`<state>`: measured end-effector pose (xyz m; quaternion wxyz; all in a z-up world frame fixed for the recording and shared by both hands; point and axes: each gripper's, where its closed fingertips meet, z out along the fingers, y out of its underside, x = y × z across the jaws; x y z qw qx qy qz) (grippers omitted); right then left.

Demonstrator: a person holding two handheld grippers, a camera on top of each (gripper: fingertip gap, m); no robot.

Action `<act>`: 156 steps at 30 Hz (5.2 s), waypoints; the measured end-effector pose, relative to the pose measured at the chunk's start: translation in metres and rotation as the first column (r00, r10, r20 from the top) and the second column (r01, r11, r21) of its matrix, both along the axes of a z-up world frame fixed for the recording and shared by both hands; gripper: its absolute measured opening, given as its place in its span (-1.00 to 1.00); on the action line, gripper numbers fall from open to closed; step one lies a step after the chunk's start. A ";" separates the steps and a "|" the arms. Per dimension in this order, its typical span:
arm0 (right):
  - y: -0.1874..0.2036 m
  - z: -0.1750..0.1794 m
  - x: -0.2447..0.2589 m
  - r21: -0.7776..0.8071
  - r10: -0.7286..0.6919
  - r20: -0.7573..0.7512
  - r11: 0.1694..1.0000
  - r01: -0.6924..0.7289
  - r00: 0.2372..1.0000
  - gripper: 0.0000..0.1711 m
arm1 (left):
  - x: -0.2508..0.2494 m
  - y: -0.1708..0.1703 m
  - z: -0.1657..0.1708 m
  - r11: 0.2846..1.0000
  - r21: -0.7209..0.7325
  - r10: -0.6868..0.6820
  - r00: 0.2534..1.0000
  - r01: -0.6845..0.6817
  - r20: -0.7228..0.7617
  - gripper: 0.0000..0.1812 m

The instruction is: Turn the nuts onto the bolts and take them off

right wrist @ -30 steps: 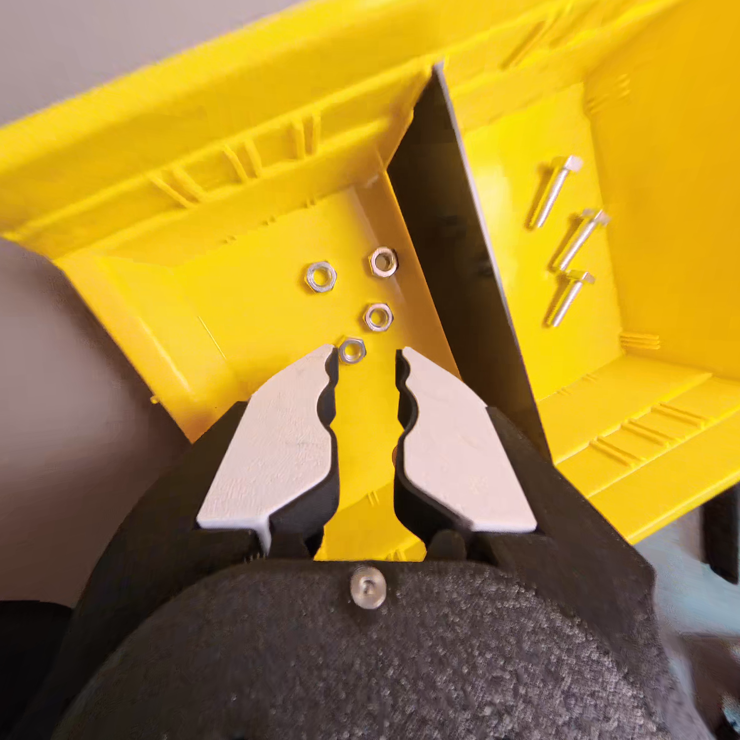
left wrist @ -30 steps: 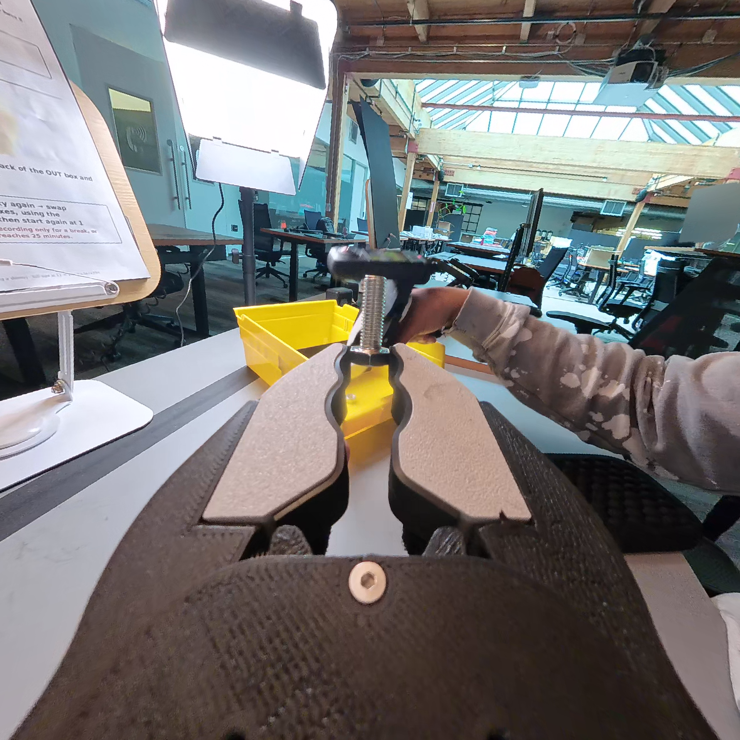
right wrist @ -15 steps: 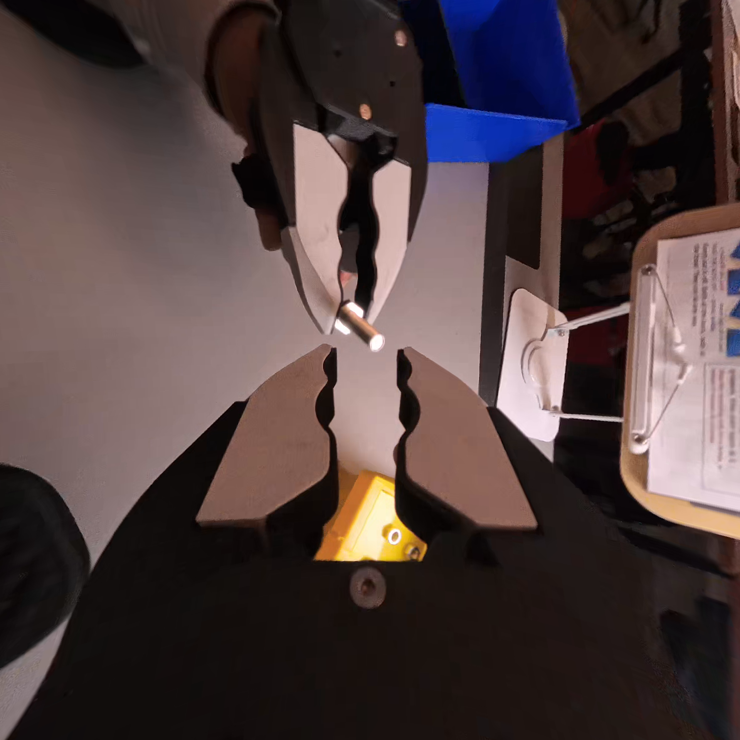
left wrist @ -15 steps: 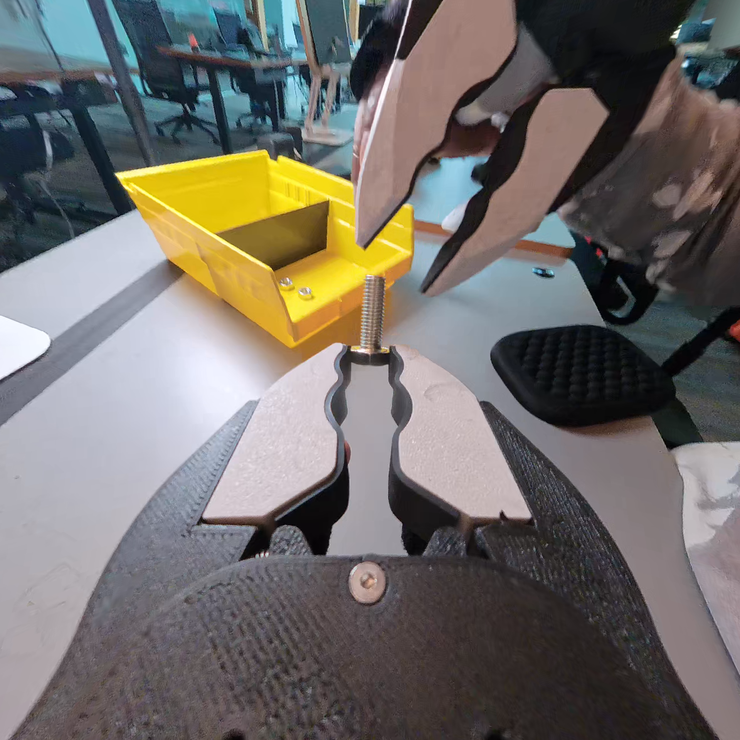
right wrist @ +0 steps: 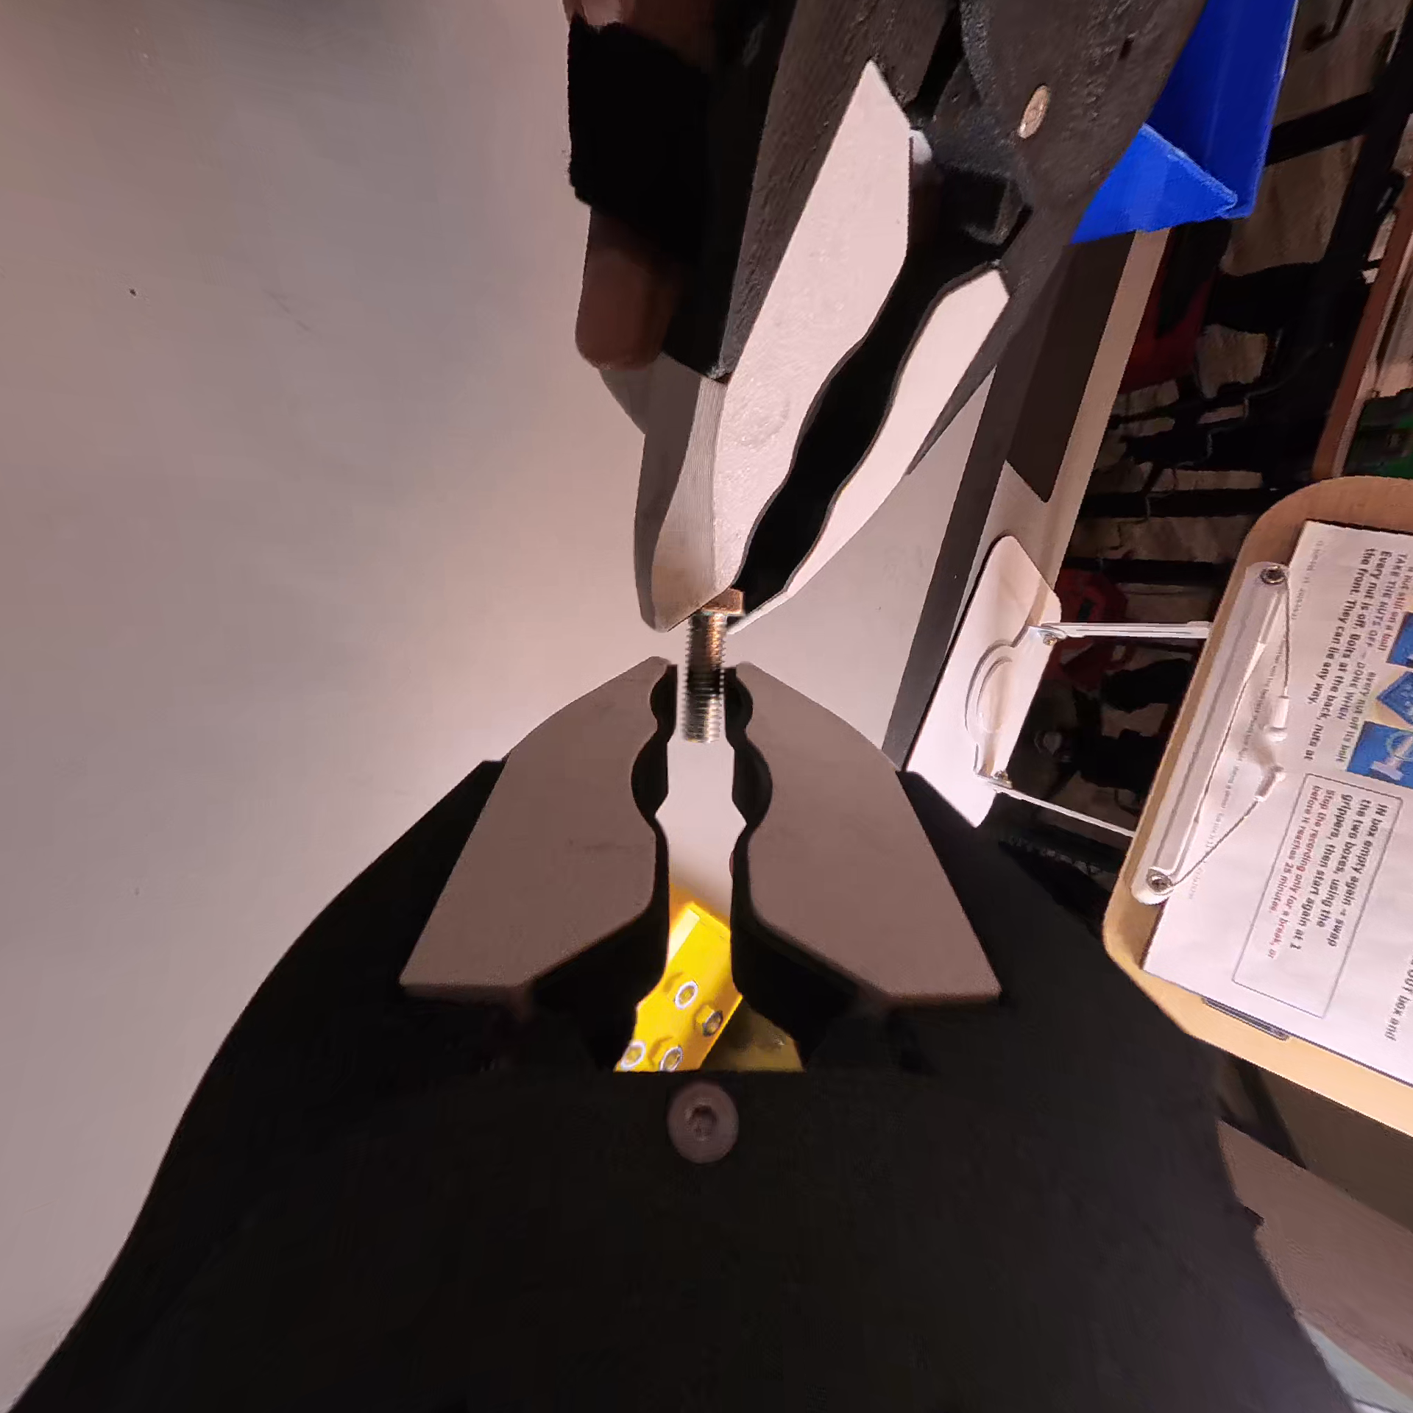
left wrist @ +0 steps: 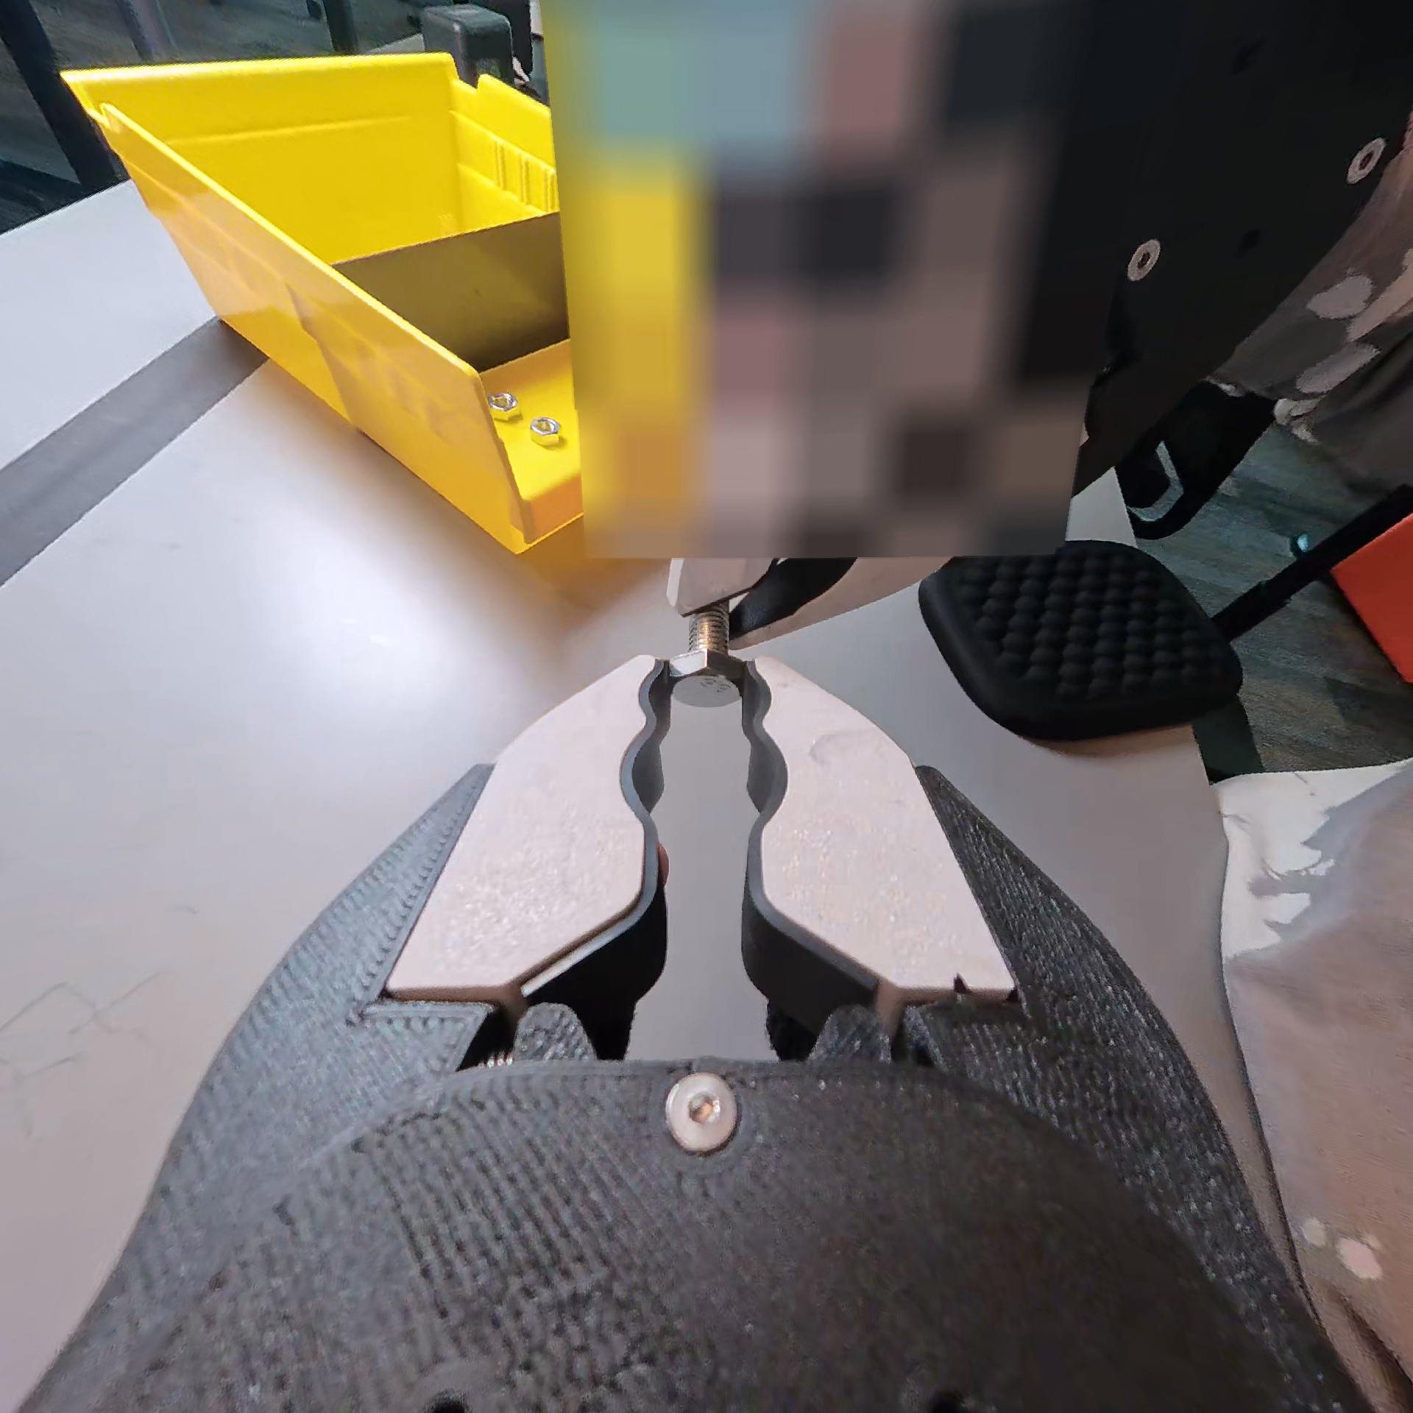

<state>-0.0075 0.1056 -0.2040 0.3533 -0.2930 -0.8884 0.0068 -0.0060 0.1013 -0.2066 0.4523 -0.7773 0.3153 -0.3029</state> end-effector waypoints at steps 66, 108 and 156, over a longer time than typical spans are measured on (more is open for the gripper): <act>0.154 0.100 0.103 -0.610 -0.741 -0.517 0.670 0.424 0.428 -0.65 | -0.116 0.034 0.050 0.867 0.286 0.396 0.913 -0.407 0.097 -0.70; -0.024 -0.102 0.096 -0.137 -0.363 0.068 0.919 0.369 0.929 -0.66 | -0.086 0.011 -0.105 0.980 0.092 -0.027 0.580 0.174 -0.814 -0.67; -0.047 0.163 -0.017 -0.720 -0.740 -0.631 0.670 0.180 0.234 -0.88 | -0.182 -0.148 0.161 0.388 0.456 0.866 0.487 -0.801 0.117 -0.87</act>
